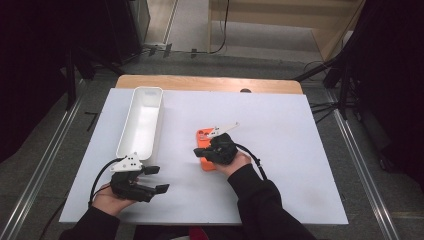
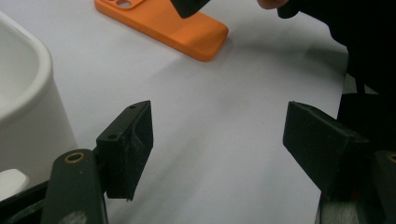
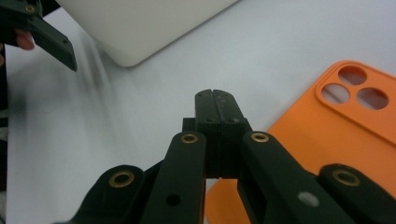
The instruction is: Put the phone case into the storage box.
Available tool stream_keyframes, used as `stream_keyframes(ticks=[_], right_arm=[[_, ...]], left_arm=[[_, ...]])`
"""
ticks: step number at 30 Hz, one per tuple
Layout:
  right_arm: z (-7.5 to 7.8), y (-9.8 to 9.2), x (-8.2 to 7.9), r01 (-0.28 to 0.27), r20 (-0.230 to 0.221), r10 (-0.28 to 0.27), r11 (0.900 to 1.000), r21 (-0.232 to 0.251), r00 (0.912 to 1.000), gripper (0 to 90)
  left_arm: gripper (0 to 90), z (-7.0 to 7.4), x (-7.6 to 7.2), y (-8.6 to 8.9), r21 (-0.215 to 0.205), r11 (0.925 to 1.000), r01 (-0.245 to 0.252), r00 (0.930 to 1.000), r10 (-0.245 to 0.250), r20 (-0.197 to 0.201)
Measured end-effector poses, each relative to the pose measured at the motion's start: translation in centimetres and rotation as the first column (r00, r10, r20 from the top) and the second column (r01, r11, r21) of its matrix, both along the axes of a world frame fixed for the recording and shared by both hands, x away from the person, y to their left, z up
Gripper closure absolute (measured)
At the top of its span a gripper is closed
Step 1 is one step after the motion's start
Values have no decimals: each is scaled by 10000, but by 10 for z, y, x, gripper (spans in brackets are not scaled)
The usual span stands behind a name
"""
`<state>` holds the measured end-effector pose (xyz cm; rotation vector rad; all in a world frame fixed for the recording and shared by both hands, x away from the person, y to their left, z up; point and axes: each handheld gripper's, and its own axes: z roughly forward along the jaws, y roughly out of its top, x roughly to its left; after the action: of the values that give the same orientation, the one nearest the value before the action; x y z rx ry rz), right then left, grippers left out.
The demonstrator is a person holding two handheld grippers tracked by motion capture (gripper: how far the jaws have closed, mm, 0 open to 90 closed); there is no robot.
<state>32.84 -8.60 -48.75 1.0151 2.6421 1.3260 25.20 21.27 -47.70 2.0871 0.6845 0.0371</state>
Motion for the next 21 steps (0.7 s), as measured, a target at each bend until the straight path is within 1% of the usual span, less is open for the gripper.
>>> stream_keyframes(ticks=[3, 5, 6, 11, 12, 13, 14, 15, 21], right_arm=[[-7, 2, 0, 51, -18, -51, 10000, -72, 10000, 880], [-10, 3, 0, 55, -104, -57, 9997, -221, 9999, 880], [-12, 3, -1, 78, -150, -81, 9997, -222, 9999, 880], [-17, 4, -2, 103, -258, -112, 9995, -315, 9996, 881], [-19, 4, -2, 93, -418, -102, 9997, -222, 9991, 880], [-20, 4, -2, 50, -538, -64, 9997, -252, 9985, 881], [-20, 4, -2, 50, -538, -64, 9997, -252, 9985, 881], [-22, 6, -3, -24, -633, 3, 9995, -330, 9980, 881], [-27, 8, -5, -118, -692, 81, 9985, -543, 9976, 881]], left_arm=[[248, 0, 0, 0, 7, 10000, 12, 10000, -12, -7], [248, 0, 0, 0, 0, 10000, 30, 10000, -30, 2], [248, 0, 0, 0, 14, 10000, 36, 10000, -36, 8], [249, 0, 0, 0, 19, 10000, 45, 10000, -45, 11], [248, 0, 0, 0, 14, 10000, 47, 10000, -47, 15], [249, 0, 0, 0, 13, 10000, 47, 10000, -47, 15], [248, 0, 0, 0, 13, 10000, 47, 10000, -47, 15], [248, 0, 0, 0, 5, 10000, 52, 10000, -52, 9], [248, 0, 0, -1, 21, 10000, 79, 10000, -79, -1]])
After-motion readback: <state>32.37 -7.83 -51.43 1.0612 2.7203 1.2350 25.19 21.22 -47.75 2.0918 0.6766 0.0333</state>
